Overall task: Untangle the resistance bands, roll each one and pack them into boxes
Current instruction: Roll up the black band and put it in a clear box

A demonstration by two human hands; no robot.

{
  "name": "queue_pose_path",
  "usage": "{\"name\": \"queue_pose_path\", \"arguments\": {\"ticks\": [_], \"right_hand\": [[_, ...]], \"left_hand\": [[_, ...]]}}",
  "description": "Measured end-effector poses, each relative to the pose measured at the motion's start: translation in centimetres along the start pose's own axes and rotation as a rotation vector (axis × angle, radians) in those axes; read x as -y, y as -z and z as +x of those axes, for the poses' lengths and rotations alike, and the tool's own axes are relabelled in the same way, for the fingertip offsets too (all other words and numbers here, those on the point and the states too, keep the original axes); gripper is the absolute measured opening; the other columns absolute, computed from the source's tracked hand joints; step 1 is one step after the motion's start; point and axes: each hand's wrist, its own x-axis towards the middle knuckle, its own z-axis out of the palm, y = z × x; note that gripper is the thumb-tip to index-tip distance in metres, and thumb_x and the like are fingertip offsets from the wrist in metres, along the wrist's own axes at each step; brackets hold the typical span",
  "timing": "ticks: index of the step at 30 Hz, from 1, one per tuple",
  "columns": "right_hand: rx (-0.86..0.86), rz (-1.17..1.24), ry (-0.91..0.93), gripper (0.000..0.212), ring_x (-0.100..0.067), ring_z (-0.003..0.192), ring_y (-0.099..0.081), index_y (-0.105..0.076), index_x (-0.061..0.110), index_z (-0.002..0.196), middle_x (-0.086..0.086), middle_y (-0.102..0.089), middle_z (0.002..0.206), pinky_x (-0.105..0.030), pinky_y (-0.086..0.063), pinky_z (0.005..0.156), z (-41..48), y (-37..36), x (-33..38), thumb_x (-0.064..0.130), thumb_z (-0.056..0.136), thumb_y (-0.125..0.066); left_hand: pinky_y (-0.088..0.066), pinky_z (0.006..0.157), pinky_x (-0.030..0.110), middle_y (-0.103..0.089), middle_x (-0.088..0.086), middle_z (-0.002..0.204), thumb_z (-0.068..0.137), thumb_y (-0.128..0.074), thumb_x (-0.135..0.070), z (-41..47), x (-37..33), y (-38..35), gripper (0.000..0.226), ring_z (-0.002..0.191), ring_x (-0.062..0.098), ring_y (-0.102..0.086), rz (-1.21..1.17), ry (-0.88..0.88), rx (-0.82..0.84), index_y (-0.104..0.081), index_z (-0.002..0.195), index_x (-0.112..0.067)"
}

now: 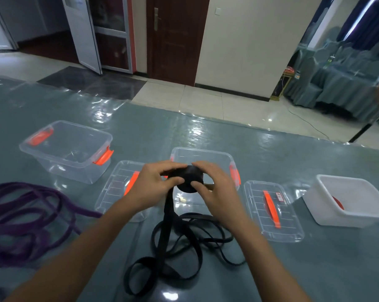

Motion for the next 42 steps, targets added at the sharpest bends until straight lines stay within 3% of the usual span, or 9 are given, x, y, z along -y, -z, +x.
{"name": "queue_pose_path", "arguments": {"ticks": [5, 11, 14, 18, 25, 29, 33, 37, 42], "right_hand": [[-0.075, -0.065, 0.006, 0.035, -0.004, 0.101, -0.062, -0.075, 0.013, 0.113, -0.001, -0.072, 0.112, 0.007, -0.027, 0.09, 0.8, 1.3, 0.5, -0.004, 0.082, -0.074], [-0.358, 0.698, -0.411, 0.033, -0.023, 0.104, -0.072, -0.074, 0.014, 0.115, -0.016, -0.059, 0.137, -0.04, -0.061, 0.081, 0.7, -0.2, 0.6, -0.005, 0.088, -0.067], [-0.363, 0.793, -0.44, 0.03, -0.014, 0.095, -0.073, -0.067, 0.005, 0.116, 0.01, -0.076, 0.104, -0.042, -0.061, 0.083, 0.2, -1.1, 1.5, -0.011, 0.091, -0.059], [-0.325, 0.631, -0.412, 0.029, -0.018, 0.105, -0.07, -0.063, 0.01, 0.114, 0.002, -0.073, 0.107, -0.044, -0.059, 0.088, -1.0, -2.2, 0.8, -0.007, 0.09, -0.062], [-0.018, 0.021, -0.073, 0.048, 0.003, 0.117, -0.056, -0.064, 0.029, 0.123, 0.033, -0.059, 0.117, -0.016, -0.049, 0.091, -0.5, -0.3, 0.9, 0.001, 0.084, -0.071], [-0.088, 0.017, -0.065, 0.041, -0.006, 0.109, -0.063, -0.073, 0.016, 0.114, 0.01, -0.071, 0.111, 0.003, -0.026, 0.096, 0.2, 0.5, 1.2, -0.004, 0.078, -0.076], [-0.236, 0.607, -0.38, 0.038, -0.02, 0.104, -0.071, -0.07, 0.009, 0.115, -0.002, -0.076, 0.104, -0.035, -0.057, 0.093, 0.2, 0.0, 1.7, -0.01, 0.082, -0.07], [-0.311, 1.059, -0.601, 0.038, -0.029, 0.108, -0.07, -0.062, 0.003, 0.124, -0.018, -0.068, 0.122, -0.052, -0.059, 0.087, 0.1, -0.7, 1.8, -0.009, 0.088, -0.064], [-0.297, 0.626, -0.429, 0.034, -0.012, 0.1, -0.071, -0.064, 0.008, 0.119, 0.014, -0.075, 0.1, -0.046, -0.058, 0.09, -0.9, -0.9, 1.6, -0.006, 0.088, -0.066]], "left_hand": [[-0.053, 0.098, 0.03, -0.076, -0.004, 0.108, 0.084, -0.075, 0.001, 1.3, -0.9, -0.2, 0.036, 0.106, 0.014, -0.07, -0.138, 0.022, 0.08, -0.074, 0.113, -0.019], [-0.052, 0.09, 0.02, -0.076, -0.002, 0.111, 0.084, -0.07, 0.009, 0.4, -1.4, -2.1, 0.04, 0.106, 0.014, -0.071, -0.449, 0.049, -0.104, -0.067, 0.12, -0.009], [-0.052, 0.092, 0.02, -0.074, 0.0, 0.116, 0.086, -0.067, 0.011, -0.5, -1.0, -3.0, 0.043, 0.111, 0.016, -0.069, -0.503, 0.054, -0.144, -0.065, 0.124, -0.01], [-0.053, 0.09, 0.018, -0.075, -0.011, 0.111, 0.085, -0.066, 0.014, -1.1, 0.1, -2.8, 0.047, 0.107, 0.011, -0.07, -0.43, 0.057, -0.168, -0.066, 0.122, -0.015], [-0.052, 0.102, 0.034, -0.075, -0.007, 0.113, 0.086, -0.07, 0.006, -0.2, -0.2, -0.2, 0.044, 0.11, 0.012, -0.069, -0.168, 0.04, 0.108, -0.071, 0.118, -0.025], [-0.051, 0.102, 0.038, -0.074, -0.005, 0.112, 0.083, -0.075, -0.009, 0.7, -1.4, 0.6, 0.04, 0.109, 0.015, -0.069, -0.192, 0.079, 0.177, -0.068, 0.115, -0.031], [-0.053, 0.101, 0.033, -0.075, -0.005, 0.11, 0.084, -0.076, -0.003, 0.2, -1.9, -0.5, 0.035, 0.109, 0.013, -0.069, -0.299, 0.062, -0.01, -0.068, 0.114, -0.02], [-0.053, 0.093, 0.021, -0.074, -0.005, 0.116, 0.086, -0.07, 0.005, -1.0, -2.1, -2.1, 0.041, 0.113, 0.013, -0.068, -0.439, 0.066, -0.084, -0.067, 0.123, -0.013], [-0.053, 0.1, 0.03, -0.074, -0.005, 0.116, 0.086, -0.07, 0.008, -0.9, -1.4, -2.1, 0.044, 0.111, 0.013, -0.069, -0.34, 0.077, -0.076, -0.069, 0.119, -0.021]]}}
